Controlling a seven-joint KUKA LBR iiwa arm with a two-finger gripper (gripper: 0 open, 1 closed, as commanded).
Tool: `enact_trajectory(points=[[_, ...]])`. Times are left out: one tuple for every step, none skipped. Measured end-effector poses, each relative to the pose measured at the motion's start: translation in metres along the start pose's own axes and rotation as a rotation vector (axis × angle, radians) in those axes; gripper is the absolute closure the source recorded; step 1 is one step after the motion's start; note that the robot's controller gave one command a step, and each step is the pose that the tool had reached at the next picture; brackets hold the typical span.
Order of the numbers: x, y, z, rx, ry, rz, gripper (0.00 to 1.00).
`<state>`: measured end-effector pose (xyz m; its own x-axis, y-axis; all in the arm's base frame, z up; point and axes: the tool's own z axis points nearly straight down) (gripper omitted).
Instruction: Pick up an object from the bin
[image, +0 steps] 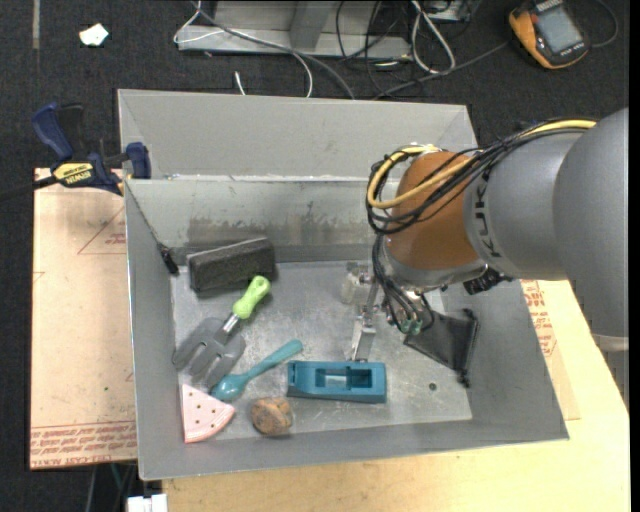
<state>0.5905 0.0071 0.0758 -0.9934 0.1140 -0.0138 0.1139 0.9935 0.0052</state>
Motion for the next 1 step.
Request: enact_trajectory(points=[[-0.0011,0.0016,-0.0614,-0.003,0.006,0.045,0.00]])
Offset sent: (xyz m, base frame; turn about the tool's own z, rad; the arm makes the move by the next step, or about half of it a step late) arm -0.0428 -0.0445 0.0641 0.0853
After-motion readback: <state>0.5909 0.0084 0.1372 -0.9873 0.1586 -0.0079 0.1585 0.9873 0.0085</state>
